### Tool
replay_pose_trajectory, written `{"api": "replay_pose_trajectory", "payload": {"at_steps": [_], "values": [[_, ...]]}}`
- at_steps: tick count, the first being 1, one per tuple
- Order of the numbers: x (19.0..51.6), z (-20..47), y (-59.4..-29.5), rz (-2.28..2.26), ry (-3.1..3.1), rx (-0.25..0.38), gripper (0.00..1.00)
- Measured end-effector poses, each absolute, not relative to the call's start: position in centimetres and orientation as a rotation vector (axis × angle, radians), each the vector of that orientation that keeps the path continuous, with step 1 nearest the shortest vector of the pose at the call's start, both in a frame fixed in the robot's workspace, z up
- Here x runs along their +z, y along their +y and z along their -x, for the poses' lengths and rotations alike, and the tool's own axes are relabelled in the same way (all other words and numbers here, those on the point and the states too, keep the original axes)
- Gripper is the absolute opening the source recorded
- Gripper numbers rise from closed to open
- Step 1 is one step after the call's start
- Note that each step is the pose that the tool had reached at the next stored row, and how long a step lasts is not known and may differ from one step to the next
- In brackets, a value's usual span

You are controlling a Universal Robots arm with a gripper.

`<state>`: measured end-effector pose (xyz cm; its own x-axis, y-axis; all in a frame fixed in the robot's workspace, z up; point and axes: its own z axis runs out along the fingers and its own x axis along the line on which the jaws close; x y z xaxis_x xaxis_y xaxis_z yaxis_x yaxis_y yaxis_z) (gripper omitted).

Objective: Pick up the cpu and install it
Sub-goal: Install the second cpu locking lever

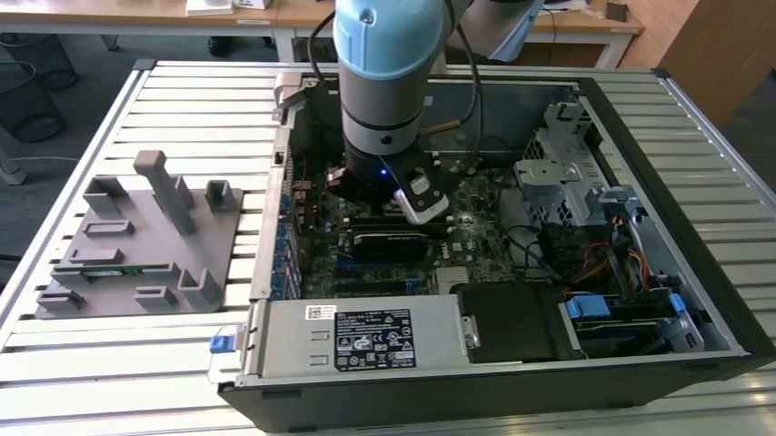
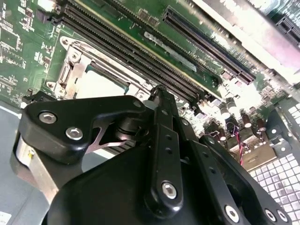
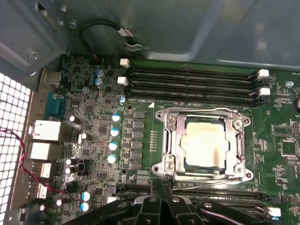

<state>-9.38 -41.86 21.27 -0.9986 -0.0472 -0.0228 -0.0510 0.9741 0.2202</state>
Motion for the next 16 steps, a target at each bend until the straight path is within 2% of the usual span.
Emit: {"api": "replay_pose_trajectory", "payload": {"at_steps": [16], "values": [[20.70, 9.22, -42.62, 0.077, 3.102, 0.359, 0.11]]}}
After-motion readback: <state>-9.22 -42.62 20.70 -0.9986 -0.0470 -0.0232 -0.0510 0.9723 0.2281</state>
